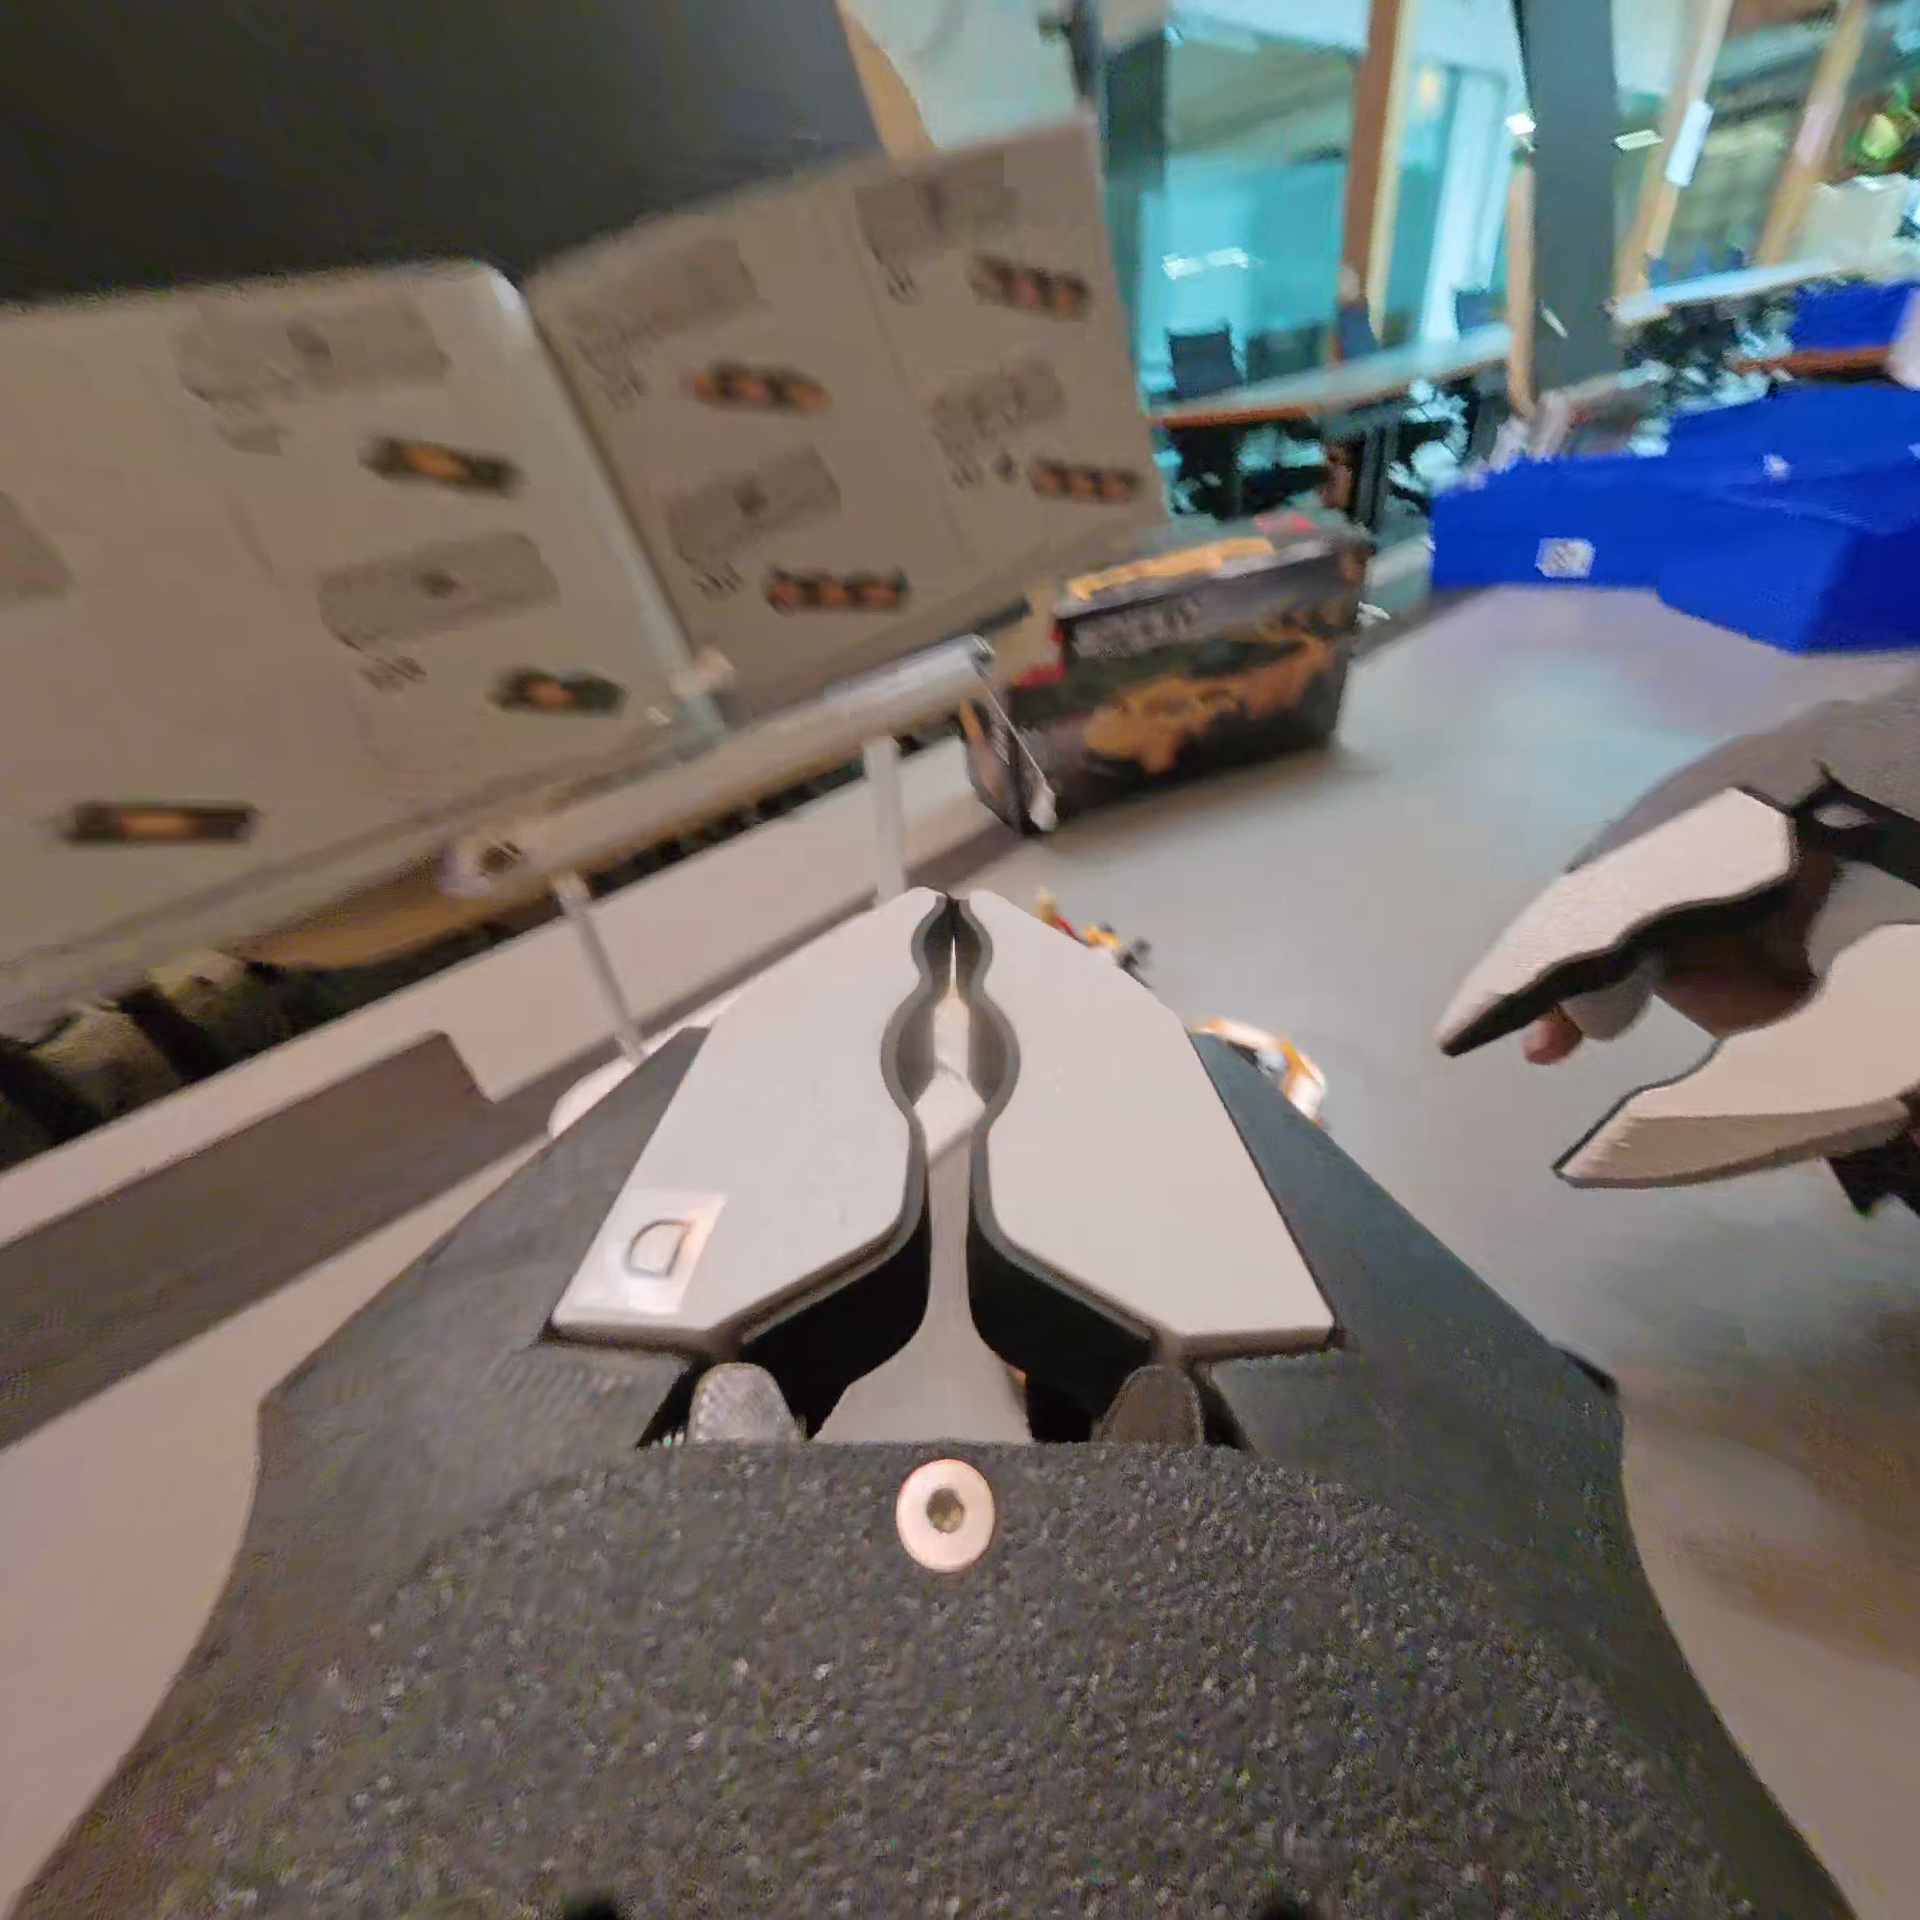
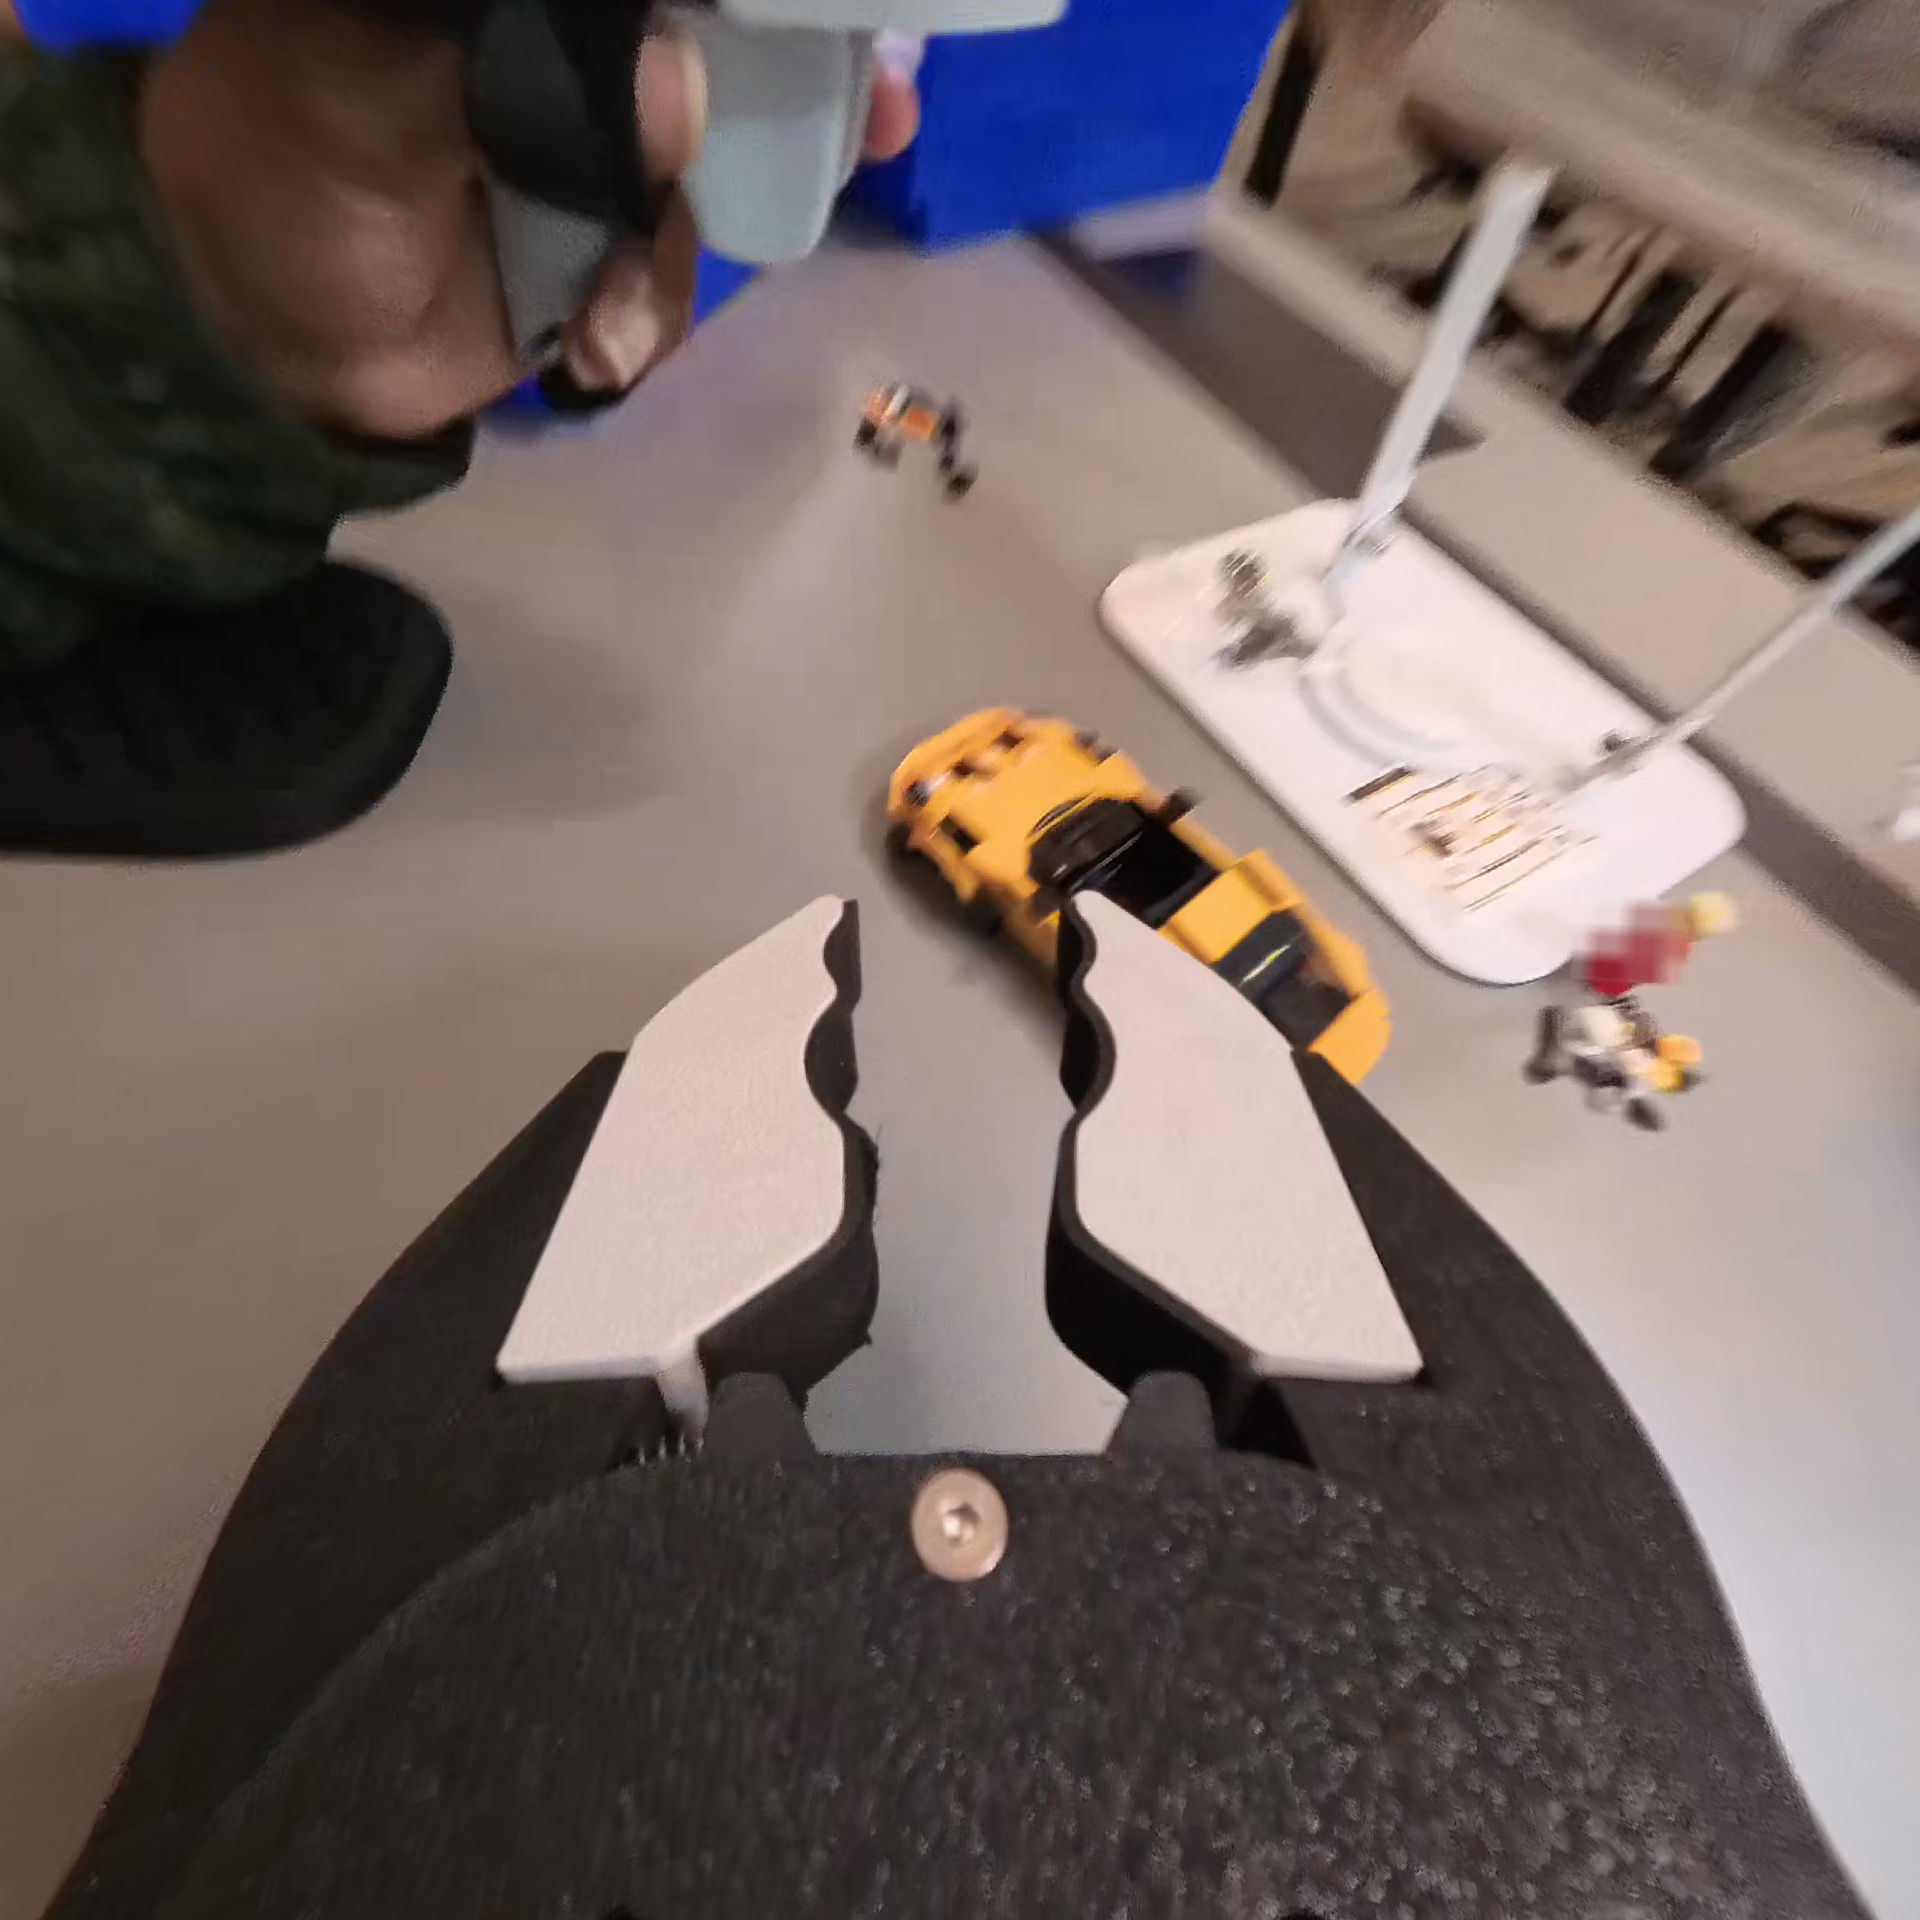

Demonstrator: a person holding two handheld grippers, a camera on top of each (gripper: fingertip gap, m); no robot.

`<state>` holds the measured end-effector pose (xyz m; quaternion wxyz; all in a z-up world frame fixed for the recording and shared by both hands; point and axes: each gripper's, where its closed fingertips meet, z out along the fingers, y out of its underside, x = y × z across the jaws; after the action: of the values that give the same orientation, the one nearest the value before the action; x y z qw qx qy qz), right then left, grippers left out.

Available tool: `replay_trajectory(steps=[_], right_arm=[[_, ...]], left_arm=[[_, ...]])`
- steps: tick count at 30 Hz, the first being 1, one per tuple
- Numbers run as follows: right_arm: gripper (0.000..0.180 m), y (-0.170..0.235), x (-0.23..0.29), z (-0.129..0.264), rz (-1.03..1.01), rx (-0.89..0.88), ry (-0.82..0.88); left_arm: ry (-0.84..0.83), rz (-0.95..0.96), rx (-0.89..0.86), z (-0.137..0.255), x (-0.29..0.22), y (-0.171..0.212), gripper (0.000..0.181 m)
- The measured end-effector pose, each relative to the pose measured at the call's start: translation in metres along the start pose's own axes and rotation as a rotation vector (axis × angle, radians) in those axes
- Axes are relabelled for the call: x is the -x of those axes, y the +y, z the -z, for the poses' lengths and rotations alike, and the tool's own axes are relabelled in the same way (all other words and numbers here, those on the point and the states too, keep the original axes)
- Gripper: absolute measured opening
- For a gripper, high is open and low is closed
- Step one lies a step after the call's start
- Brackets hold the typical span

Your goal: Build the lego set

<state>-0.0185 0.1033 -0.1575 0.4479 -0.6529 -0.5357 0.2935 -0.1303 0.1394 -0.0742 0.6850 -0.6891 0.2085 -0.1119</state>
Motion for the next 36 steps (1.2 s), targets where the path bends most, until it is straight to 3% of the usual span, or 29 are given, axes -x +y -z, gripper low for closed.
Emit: replay_trajectory(steps=[2,8,11,18,27,36], right_arm=[[0.033,-0.015,-0.020,0.008,-0.020,-0.104,0.076],[0.001,-0.015,-0.065,0.031,-0.084,-0.230,0.259],[0.000,-0.015,-0.080,0.044,-0.090,-0.274,0.315],[0.000,-0.006,-0.099,0.054,-0.183,-0.331,0.346],[0.000,0.006,-0.100,0.043,-0.230,-0.326,0.296],[0.000,0.009,-0.095,0.039,-0.133,-0.283,0.333]], left_arm=[[-0.075,-0.016,-0.046,-0.003,0.017,-0.023,0.000],[-0.255,-0.031,-0.113,-0.028,0.078,-0.084,0.000],[-0.297,0.011,-0.124,-0.048,0.105,-0.099,0.000],[-0.354,0.073,-0.131,-0.084,0.145,-0.092,0.000],[-0.323,0.045,-0.107,-0.090,0.154,-0.087,0.000],[-0.315,0.037,-0.103,-0.091,0.154,-0.082,0.000]])
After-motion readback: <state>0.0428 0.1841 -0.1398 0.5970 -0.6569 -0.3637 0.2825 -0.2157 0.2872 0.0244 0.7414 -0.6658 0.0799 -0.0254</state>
